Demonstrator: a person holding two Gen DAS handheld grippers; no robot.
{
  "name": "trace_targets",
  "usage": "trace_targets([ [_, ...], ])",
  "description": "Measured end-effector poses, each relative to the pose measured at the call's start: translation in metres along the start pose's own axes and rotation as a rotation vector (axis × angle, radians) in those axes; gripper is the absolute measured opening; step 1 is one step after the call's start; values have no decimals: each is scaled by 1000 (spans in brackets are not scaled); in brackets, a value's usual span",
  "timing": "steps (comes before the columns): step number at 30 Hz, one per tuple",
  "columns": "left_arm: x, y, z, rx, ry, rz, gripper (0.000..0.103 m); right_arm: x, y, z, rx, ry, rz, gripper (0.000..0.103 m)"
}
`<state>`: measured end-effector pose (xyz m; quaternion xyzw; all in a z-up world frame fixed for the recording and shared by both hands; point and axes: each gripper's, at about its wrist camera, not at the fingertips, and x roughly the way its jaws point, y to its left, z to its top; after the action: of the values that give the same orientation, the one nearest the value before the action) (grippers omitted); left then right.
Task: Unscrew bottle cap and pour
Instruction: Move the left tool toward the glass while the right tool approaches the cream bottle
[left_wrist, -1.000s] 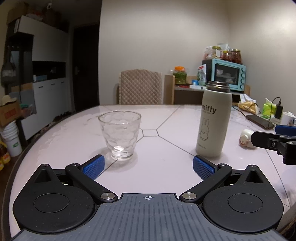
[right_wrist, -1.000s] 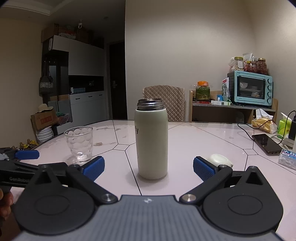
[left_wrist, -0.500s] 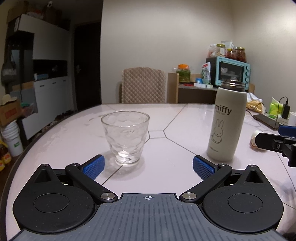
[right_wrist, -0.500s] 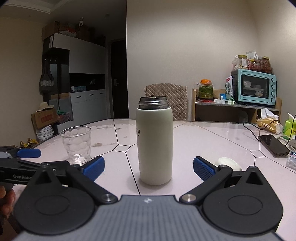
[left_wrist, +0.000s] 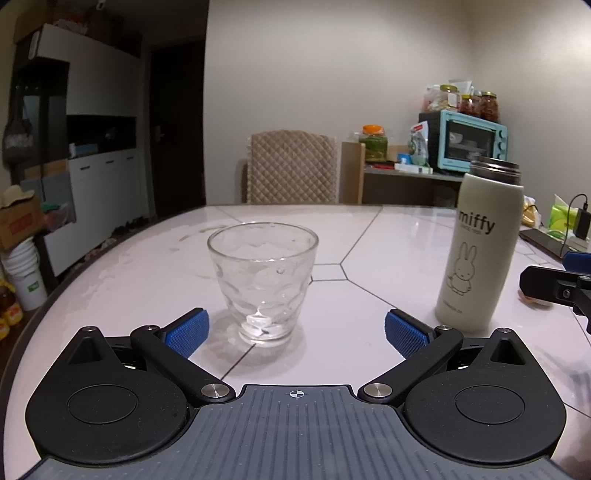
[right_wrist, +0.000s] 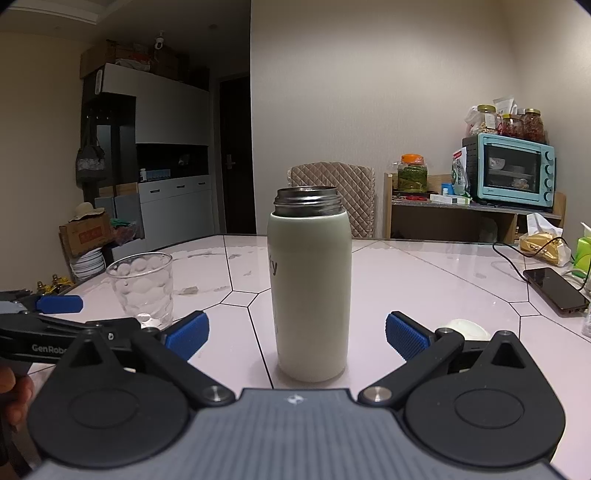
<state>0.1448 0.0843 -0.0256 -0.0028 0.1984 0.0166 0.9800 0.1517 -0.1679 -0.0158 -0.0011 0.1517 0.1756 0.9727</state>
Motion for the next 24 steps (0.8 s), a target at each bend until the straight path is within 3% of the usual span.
trace_targets([
  [24, 46, 22, 9, 22, 6, -1, 103, 33, 2, 0, 1, 25, 3, 103],
])
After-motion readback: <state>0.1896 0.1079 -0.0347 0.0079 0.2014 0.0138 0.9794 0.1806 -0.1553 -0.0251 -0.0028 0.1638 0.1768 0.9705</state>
